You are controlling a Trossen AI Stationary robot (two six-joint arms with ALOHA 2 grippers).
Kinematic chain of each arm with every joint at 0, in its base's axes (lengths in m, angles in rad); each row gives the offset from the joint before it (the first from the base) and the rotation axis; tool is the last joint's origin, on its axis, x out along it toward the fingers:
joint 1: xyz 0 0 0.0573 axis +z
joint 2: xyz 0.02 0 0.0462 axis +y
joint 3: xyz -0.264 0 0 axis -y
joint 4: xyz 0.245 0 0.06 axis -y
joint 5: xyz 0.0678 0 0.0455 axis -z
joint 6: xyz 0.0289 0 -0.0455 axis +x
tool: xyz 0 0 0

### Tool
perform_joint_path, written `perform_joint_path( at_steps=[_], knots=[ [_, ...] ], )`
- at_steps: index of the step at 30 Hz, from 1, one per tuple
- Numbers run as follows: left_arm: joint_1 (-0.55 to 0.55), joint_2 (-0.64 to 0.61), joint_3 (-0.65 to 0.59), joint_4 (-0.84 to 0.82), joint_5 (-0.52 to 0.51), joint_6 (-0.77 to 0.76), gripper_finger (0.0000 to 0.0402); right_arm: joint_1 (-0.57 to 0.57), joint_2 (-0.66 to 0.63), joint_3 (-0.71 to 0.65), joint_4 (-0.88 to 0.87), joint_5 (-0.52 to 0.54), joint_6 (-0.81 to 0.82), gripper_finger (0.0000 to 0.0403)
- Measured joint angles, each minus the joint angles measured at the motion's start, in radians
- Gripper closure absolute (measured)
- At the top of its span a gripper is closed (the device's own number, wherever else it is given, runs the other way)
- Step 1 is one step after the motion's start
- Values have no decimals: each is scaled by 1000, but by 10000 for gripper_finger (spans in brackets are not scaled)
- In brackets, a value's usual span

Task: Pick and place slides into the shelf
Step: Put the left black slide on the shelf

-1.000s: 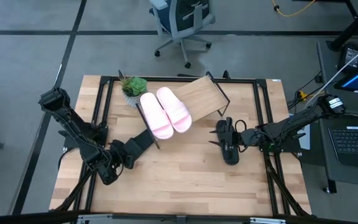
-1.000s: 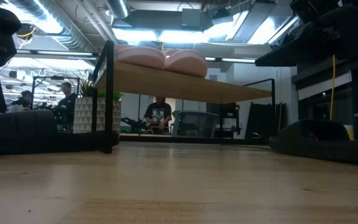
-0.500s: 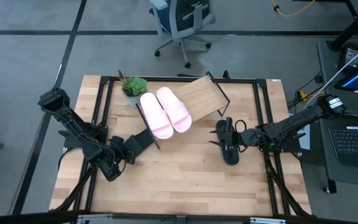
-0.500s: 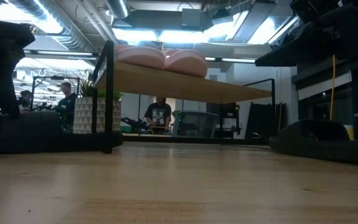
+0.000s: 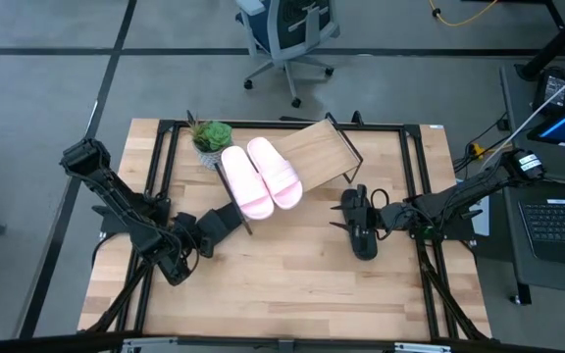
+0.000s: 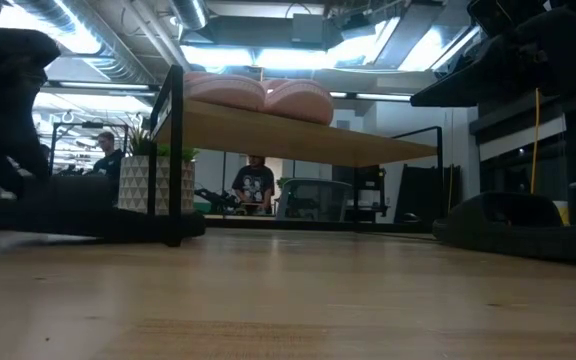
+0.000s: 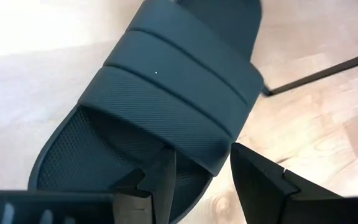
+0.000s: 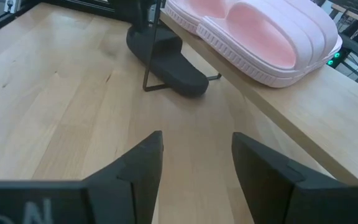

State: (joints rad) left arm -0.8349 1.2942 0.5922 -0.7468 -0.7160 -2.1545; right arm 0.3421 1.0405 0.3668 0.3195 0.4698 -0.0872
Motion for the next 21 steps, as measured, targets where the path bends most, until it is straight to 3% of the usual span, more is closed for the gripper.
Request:
perform_joint_path(
  at_steps=[7, 15, 21],
  knots=[
    [0, 0, 0, -6, -35, 19, 279, 0, 0, 0, 0, 0, 0, 210],
    [0, 0, 0, -9, -34, 44, 391, 0, 0, 0, 0, 0, 0, 210],
    [0, 0, 0, -22, -38, 45, 399, 0, 0, 0, 0, 0, 0, 210]
  ],
)
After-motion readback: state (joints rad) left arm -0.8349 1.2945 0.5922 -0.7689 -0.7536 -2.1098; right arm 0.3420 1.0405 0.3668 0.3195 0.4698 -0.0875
